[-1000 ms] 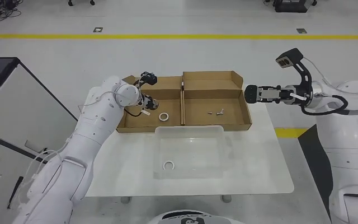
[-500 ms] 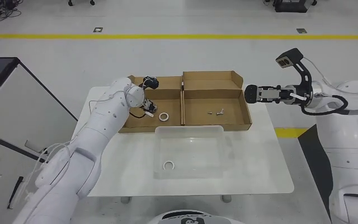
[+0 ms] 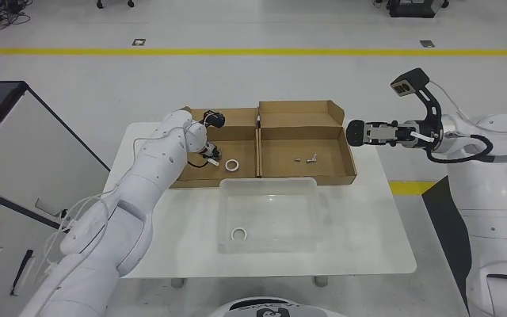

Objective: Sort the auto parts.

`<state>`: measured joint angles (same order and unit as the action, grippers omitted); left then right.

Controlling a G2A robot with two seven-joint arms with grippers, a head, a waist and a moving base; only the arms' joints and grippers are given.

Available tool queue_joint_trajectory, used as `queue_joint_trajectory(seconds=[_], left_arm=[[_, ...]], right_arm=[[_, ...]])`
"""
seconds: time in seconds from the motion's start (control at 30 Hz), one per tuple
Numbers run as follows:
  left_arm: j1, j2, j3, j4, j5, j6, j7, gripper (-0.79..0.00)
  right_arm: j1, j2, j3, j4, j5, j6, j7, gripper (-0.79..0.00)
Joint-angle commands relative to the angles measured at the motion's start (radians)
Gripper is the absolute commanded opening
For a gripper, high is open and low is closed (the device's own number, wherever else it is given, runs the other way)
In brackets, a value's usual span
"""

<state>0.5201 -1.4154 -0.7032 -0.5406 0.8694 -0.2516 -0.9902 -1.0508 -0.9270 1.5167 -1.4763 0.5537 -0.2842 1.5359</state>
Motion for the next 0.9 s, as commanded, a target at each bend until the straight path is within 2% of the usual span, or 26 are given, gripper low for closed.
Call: queue_joint_trajectory(seconds=[0.0, 0.07, 0.13, 0.37, 0.53, 0.67, 0.73, 0.77, 0.87], left_arm=[[-0.006, -0.006, 0.002, 0.018, -0.003, -0.005, 0.006, -0.203], [-0.011, -0.011, 0.004, 0.032, -0.007, -0.010, 0.010, -0.071], [-0.016, -0.015, 0.004, 0.045, -0.009, -0.016, 0.014, -0.003], [-0.041, -0.016, -0.013, 0.061, -0.024, -0.033, 0.037, 0.000], [-0.061, 0.009, -0.051, 0.010, -0.021, -0.061, 0.050, 0.000], [-0.045, 0.051, -0.100, -0.110, -0.001, -0.126, 0.044, 0.000], [-0.011, 0.080, -0.137, -0.212, 0.003, -0.174, 0.017, 0.000], [0.009, 0.096, -0.164, -0.265, 0.004, -0.168, -0.009, 0.000], [0.114, 0.146, -0.248, -0.501, 0.004, -0.185, -0.097, 0.000]], right_arm=[[0.000, 0.000, 0.000, 0.000, 0.000, 0.000, 0.000, 0.000], [0.000, 0.000, 0.000, 0.000, 0.000, 0.000, 0.000, 0.000], [0.000, 0.000, 0.000, 0.000, 0.000, 0.000, 0.000, 0.000], [0.000, 0.000, 0.000, 0.000, 0.000, 0.000, 0.000, 0.000], [0.000, 0.000, 0.000, 0.000, 0.000, 0.000, 0.000, 0.000], [0.000, 0.000, 0.000, 0.000, 0.000, 0.000, 0.000, 0.000], [0.000, 0.000, 0.000, 0.000, 0.000, 0.000, 0.000, 0.000], [0.000, 0.000, 0.000, 0.000, 0.000, 0.000, 0.000, 0.000], [0.000, 0.000, 0.000, 0.000, 0.000, 0.000, 0.000, 0.000]])
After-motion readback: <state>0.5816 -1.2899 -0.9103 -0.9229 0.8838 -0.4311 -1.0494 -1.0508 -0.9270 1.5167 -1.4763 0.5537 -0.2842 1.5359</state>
